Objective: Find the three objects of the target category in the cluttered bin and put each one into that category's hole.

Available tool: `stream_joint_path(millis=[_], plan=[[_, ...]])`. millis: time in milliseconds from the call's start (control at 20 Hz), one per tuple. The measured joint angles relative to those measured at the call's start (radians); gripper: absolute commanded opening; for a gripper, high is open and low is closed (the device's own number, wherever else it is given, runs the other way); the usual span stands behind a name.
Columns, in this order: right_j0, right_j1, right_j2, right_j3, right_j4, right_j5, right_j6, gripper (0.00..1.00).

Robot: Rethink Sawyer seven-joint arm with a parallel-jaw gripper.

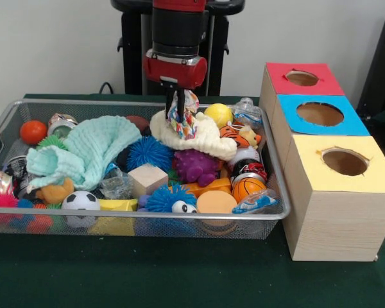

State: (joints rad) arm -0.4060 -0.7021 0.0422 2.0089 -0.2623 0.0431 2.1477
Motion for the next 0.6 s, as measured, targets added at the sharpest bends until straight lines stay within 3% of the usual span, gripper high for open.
stream_joint_path(millis=[600], plan=[[-0.052, -0.011, 0.003, 0.040, -0.042, -0.117, 0.000, 0.00]])
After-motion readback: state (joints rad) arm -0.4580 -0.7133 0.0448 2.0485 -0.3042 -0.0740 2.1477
